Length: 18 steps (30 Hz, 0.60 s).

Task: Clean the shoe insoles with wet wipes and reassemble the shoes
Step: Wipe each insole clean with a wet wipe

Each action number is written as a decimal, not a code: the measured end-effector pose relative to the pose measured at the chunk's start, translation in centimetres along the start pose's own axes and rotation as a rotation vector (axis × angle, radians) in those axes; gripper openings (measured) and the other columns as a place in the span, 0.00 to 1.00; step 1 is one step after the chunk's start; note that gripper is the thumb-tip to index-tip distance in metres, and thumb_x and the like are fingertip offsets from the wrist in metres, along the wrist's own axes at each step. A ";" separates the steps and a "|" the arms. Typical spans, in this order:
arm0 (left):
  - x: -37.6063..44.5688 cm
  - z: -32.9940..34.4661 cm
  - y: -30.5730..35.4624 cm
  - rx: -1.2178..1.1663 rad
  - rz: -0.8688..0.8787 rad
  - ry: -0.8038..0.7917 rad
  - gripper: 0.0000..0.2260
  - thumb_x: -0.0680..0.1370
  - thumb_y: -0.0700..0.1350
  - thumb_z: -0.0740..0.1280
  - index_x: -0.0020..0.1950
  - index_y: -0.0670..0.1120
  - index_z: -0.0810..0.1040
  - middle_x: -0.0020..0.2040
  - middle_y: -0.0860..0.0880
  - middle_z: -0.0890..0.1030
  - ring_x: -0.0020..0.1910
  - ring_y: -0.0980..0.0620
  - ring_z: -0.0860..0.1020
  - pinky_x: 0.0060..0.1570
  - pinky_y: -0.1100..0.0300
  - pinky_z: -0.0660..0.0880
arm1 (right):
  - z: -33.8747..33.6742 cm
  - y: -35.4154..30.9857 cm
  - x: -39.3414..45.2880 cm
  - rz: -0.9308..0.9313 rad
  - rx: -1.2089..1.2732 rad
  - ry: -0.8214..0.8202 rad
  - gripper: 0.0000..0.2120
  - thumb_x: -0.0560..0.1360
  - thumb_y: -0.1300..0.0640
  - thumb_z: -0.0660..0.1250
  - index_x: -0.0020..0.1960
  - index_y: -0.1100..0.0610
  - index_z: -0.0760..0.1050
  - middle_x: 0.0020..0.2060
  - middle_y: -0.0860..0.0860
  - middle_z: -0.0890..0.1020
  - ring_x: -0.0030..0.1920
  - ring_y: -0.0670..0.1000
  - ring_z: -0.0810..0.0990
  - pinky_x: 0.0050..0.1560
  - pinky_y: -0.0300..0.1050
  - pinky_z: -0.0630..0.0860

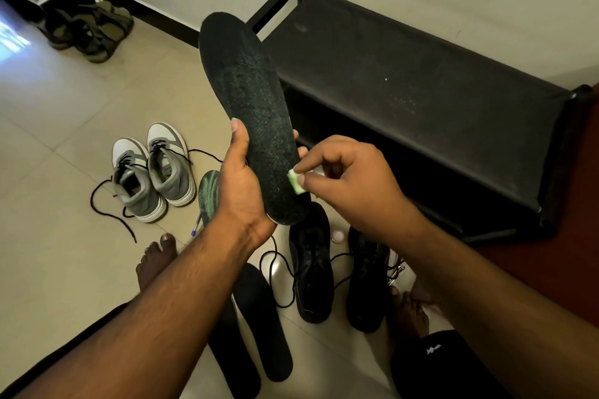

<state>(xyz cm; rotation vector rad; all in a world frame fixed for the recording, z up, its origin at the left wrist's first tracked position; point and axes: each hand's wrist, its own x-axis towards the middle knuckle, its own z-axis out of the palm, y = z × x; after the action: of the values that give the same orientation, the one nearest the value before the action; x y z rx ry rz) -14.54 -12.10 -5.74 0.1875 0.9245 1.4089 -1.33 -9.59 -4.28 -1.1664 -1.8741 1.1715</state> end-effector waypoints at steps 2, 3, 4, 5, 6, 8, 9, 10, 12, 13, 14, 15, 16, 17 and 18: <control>-0.4 0.3 -0.4 0.006 -0.044 -0.001 0.32 0.80 0.66 0.53 0.49 0.39 0.80 0.42 0.42 0.82 0.41 0.46 0.83 0.46 0.53 0.81 | 1.0 -0.4 -0.7 -0.096 0.023 -0.057 0.07 0.67 0.68 0.73 0.40 0.58 0.83 0.39 0.48 0.81 0.41 0.43 0.79 0.44 0.37 0.76; -0.4 0.3 -0.6 0.010 -0.051 0.010 0.31 0.80 0.66 0.54 0.51 0.39 0.80 0.43 0.43 0.82 0.42 0.47 0.83 0.46 0.54 0.81 | 1.4 -0.4 -0.9 -0.119 0.012 -0.064 0.07 0.67 0.69 0.73 0.40 0.59 0.83 0.39 0.49 0.81 0.41 0.44 0.79 0.44 0.37 0.76; -0.4 0.3 -0.9 0.011 -0.056 0.015 0.31 0.80 0.66 0.54 0.53 0.39 0.79 0.44 0.43 0.82 0.43 0.47 0.83 0.47 0.55 0.81 | 1.6 -0.2 -1.0 -0.128 -0.010 -0.054 0.07 0.66 0.69 0.72 0.40 0.59 0.83 0.39 0.49 0.81 0.41 0.45 0.79 0.44 0.35 0.75; -0.4 0.3 -1.1 0.009 -0.064 0.020 0.31 0.80 0.66 0.54 0.54 0.39 0.79 0.45 0.43 0.81 0.44 0.47 0.82 0.48 0.55 0.81 | 1.6 0.1 -0.9 -0.136 -0.040 -0.029 0.07 0.66 0.70 0.71 0.39 0.60 0.83 0.39 0.49 0.81 0.41 0.44 0.79 0.44 0.33 0.74; -0.5 0.3 -1.1 0.000 -0.076 0.014 0.32 0.80 0.66 0.54 0.56 0.38 0.78 0.47 0.42 0.81 0.45 0.46 0.82 0.49 0.54 0.81 | 1.5 0.4 -0.8 -0.146 -0.078 0.004 0.07 0.66 0.70 0.71 0.39 0.61 0.83 0.38 0.50 0.81 0.40 0.44 0.78 0.43 0.30 0.72; -0.5 0.4 -1.2 -0.026 -0.086 -0.007 0.33 0.80 0.66 0.52 0.60 0.38 0.76 0.49 0.41 0.80 0.48 0.45 0.81 0.51 0.54 0.80 | 1.2 1.1 -0.4 -0.150 -0.154 0.066 0.06 0.66 0.71 0.71 0.39 0.61 0.82 0.38 0.50 0.80 0.39 0.42 0.77 0.43 0.27 0.70; -0.5 0.5 -1.3 -0.031 -0.079 -0.013 0.33 0.80 0.66 0.52 0.61 0.37 0.75 0.50 0.41 0.79 0.49 0.45 0.81 0.51 0.53 0.80 | 1.0 1.4 -0.2 -0.137 -0.188 0.085 0.06 0.66 0.70 0.71 0.39 0.60 0.82 0.39 0.50 0.80 0.39 0.41 0.76 0.42 0.27 0.70; -0.4 0.5 -1.3 -0.031 -0.065 -0.015 0.33 0.81 0.66 0.51 0.62 0.37 0.74 0.50 0.41 0.79 0.49 0.45 0.81 0.51 0.53 0.80 | 0.8 1.6 -0.1 -0.117 -0.222 0.095 0.06 0.67 0.69 0.71 0.40 0.59 0.82 0.40 0.49 0.80 0.40 0.42 0.77 0.42 0.28 0.71; -0.3 0.5 -1.3 -0.024 -0.026 -0.004 0.31 0.82 0.64 0.50 0.57 0.38 0.76 0.48 0.41 0.79 0.46 0.45 0.81 0.49 0.53 0.81 | 0.4 1.9 0.1 -0.067 -0.287 0.105 0.06 0.70 0.67 0.71 0.41 0.57 0.82 0.41 0.48 0.79 0.40 0.42 0.76 0.41 0.31 0.72; -0.2 0.5 -1.3 -0.020 -0.005 0.006 0.30 0.82 0.64 0.50 0.55 0.39 0.78 0.47 0.41 0.79 0.46 0.46 0.80 0.49 0.53 0.81 | 0.2 2.0 0.2 -0.034 -0.304 0.109 0.06 0.70 0.66 0.70 0.41 0.56 0.82 0.41 0.46 0.78 0.39 0.40 0.75 0.41 0.31 0.71; -0.2 0.4 -1.3 -0.016 0.011 0.021 0.30 0.82 0.64 0.50 0.53 0.40 0.79 0.47 0.41 0.80 0.46 0.46 0.80 0.48 0.52 0.81 | -0.1 2.0 0.3 0.003 -0.298 0.117 0.06 0.71 0.66 0.70 0.41 0.56 0.82 0.40 0.45 0.77 0.39 0.39 0.74 0.40 0.29 0.69; -0.1 0.3 -1.2 -0.014 0.018 0.039 0.30 0.82 0.64 0.50 0.51 0.41 0.80 0.46 0.42 0.81 0.45 0.46 0.81 0.49 0.52 0.81 | -0.5 1.9 0.6 0.042 -0.267 0.125 0.06 0.71 0.65 0.70 0.41 0.55 0.82 0.39 0.44 0.77 0.38 0.38 0.73 0.40 0.28 0.68; 0.0 0.3 -1.1 -0.014 0.021 0.048 0.31 0.82 0.64 0.50 0.49 0.41 0.81 0.44 0.42 0.82 0.44 0.46 0.81 0.50 0.51 0.80 | -0.8 1.7 0.7 0.076 -0.211 0.130 0.07 0.71 0.65 0.71 0.40 0.54 0.81 0.38 0.44 0.77 0.38 0.38 0.73 0.39 0.28 0.68; 0.0 0.3 -1.0 -0.016 0.024 0.048 0.32 0.82 0.64 0.50 0.47 0.41 0.82 0.42 0.42 0.82 0.43 0.46 0.82 0.50 0.51 0.79 | -0.9 1.4 0.9 0.096 -0.133 0.123 0.08 0.71 0.65 0.71 0.40 0.52 0.81 0.38 0.44 0.78 0.37 0.38 0.74 0.40 0.29 0.68; -0.1 0.3 -0.9 -0.021 0.024 0.039 0.32 0.82 0.65 0.50 0.45 0.41 0.83 0.42 0.42 0.82 0.42 0.46 0.82 0.51 0.52 0.79 | -1.0 1.0 0.9 0.096 -0.051 0.102 0.08 0.70 0.65 0.72 0.40 0.51 0.81 0.39 0.45 0.79 0.37 0.38 0.75 0.41 0.32 0.70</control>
<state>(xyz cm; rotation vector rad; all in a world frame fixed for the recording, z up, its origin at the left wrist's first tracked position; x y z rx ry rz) -13.68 -12.22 -6.04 0.1562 0.9423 1.4485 -0.44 -8.21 -4.76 -1.3319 -1.7981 1.0990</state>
